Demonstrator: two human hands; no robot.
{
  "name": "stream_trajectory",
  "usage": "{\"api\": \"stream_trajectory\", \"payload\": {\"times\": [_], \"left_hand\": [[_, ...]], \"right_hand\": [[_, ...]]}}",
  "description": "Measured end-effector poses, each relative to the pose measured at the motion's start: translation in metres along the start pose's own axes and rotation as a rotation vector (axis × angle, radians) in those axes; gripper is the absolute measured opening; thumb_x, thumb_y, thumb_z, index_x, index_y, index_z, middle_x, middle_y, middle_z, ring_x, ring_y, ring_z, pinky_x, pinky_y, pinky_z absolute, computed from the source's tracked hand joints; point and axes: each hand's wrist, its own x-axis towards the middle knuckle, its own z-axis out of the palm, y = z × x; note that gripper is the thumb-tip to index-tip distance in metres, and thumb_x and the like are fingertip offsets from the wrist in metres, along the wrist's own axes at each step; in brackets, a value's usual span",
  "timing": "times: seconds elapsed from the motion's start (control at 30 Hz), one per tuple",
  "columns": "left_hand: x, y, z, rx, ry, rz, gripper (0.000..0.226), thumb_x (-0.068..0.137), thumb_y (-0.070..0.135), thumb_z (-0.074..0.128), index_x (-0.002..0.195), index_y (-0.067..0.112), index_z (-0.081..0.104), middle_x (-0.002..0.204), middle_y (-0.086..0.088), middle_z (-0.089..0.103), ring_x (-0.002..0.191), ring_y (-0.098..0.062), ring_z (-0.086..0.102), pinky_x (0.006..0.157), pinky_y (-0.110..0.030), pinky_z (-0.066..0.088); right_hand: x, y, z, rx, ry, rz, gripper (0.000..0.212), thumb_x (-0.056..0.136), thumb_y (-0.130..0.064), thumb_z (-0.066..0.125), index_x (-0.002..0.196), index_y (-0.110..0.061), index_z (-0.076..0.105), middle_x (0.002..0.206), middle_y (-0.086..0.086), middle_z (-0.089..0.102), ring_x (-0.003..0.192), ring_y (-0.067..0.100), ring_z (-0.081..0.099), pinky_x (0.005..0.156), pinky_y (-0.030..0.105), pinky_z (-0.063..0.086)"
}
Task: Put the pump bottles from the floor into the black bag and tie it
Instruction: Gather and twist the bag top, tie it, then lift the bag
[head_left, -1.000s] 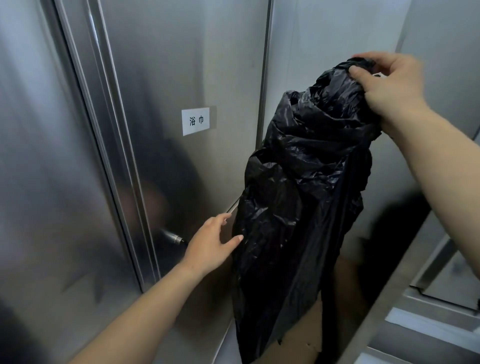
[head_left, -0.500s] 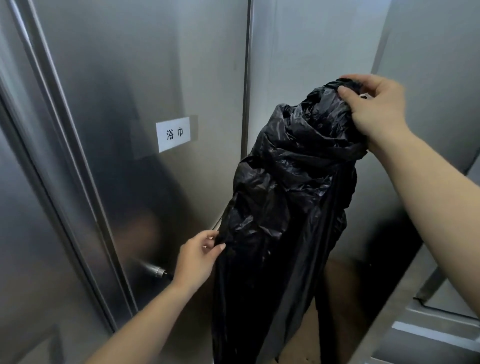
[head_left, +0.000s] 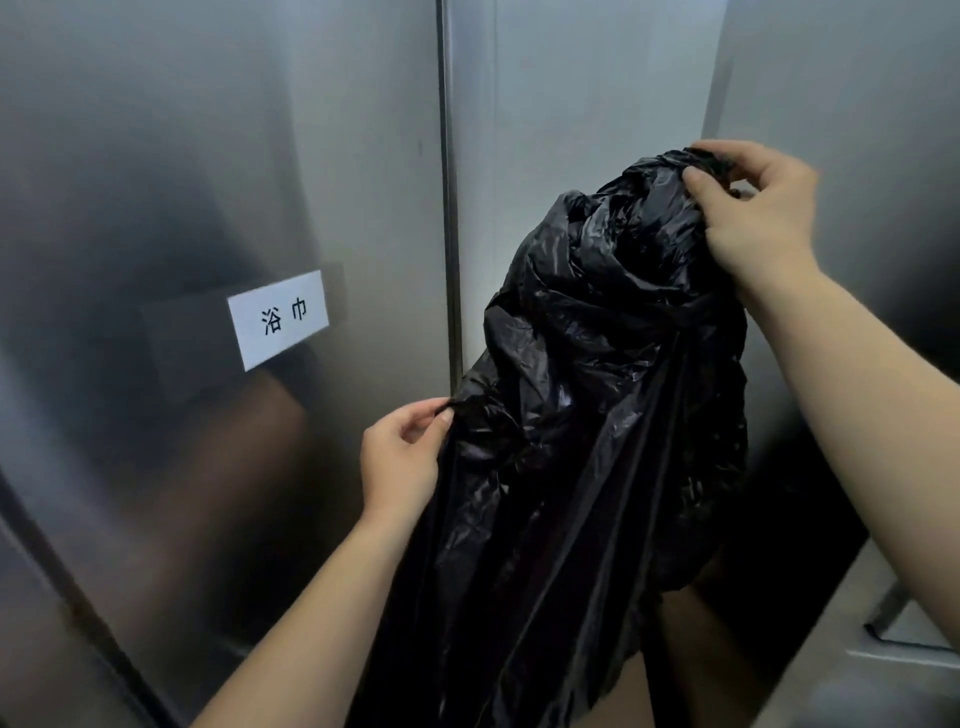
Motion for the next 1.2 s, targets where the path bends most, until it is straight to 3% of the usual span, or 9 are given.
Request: {"api": "stream_trajectory", "payload": {"times": [0.1,0.27,0.43,0.67,0.83,0.97,1.1,1.2], "left_hand": [[0.023,0.006,0.017,-0.026,-0.017,0.023,0.011,0.082,0.015,0.069,0.086,0.023,0.076,0.077,0.001,0.076,0.077,-0.017,0.071,0.074,-0.028,0.056],[0.07,0.017,0.051,0.055,-0.034,0.129,0.014,0.081,0.016,0.071,0.086,0.029,0.073,0.069,0.009,0.07,0.065,-0.006,0.063,0.065,-0.014,0.05],[0.115,0.021,0.086,0.105,-0.036,0.165,0.016,0.08,0.02,0.072,0.089,0.033,0.071,0.078,0.002,0.072,0.071,-0.012,0.064,0.07,-0.018,0.051],[0.174,0.024,0.138,0.096,-0.027,0.22,0.021,0.079,0.024,0.073,0.075,0.044,0.067,0.068,0.015,0.065,0.056,0.008,0.055,0.06,-0.007,0.043],[0.186,-0.019,0.156,0.137,-0.076,0.149,0.021,0.079,0.026,0.073,0.075,0.046,0.066,0.073,0.012,0.068,0.063,0.002,0.06,0.062,-0.012,0.046],[0.178,-0.082,0.156,0.23,-0.134,0.055,0.022,0.079,0.023,0.073,0.079,0.043,0.066,0.072,0.013,0.067,0.059,0.007,0.059,0.065,-0.017,0.045],[0.168,-0.139,0.151,0.297,-0.207,-0.07,0.021,0.079,0.019,0.073,0.082,0.039,0.068,0.072,0.009,0.067,0.06,-0.006,0.06,0.071,-0.036,0.056],[0.169,-0.164,0.152,0.265,-0.222,-0.146,0.022,0.08,0.017,0.073,0.079,0.039,0.068,0.071,0.009,0.067,0.064,-0.01,0.062,0.075,-0.041,0.057]], "right_hand": [[0.016,0.014,0.004,-0.042,0.033,-0.025,0.022,0.082,-0.024,0.064,0.104,-0.026,0.068,0.092,-0.007,0.063,0.066,0.003,0.049,0.072,0.014,0.046],[0.048,0.05,0.02,-0.079,0.072,-0.037,0.022,0.082,-0.026,0.064,0.103,-0.027,0.068,0.091,-0.004,0.063,0.067,0.005,0.048,0.072,0.016,0.044],[0.083,0.092,0.038,-0.088,0.122,-0.025,0.024,0.081,-0.026,0.063,0.104,-0.025,0.069,0.089,-0.003,0.063,0.063,-0.002,0.047,0.072,0.016,0.043],[0.116,0.13,0.058,-0.127,0.153,-0.108,0.026,0.081,-0.022,0.062,0.107,-0.021,0.068,0.098,-0.005,0.062,0.084,0.006,0.055,0.081,0.016,0.044],[0.103,0.171,0.067,-0.225,0.125,-0.073,0.025,0.084,-0.019,0.063,0.108,-0.019,0.068,0.1,-0.002,0.061,0.086,0.006,0.052,0.084,0.017,0.041],[0.072,0.217,0.079,-0.285,0.07,0.001,0.024,0.084,-0.016,0.064,0.108,-0.016,0.068,0.101,0.004,0.064,0.086,0.009,0.053,0.082,0.017,0.04],[0.036,0.261,0.093,-0.337,-0.01,0.074,0.024,0.084,-0.013,0.065,0.107,-0.013,0.069,0.097,0.003,0.063,0.087,0.011,0.055,0.082,0.016,0.039],[0.024,0.282,0.102,-0.354,-0.036,0.082,0.024,0.084,-0.013,0.064,0.108,-0.013,0.068,0.091,-0.003,0.056,0.084,0.009,0.051,0.079,0.01,0.035]]}}
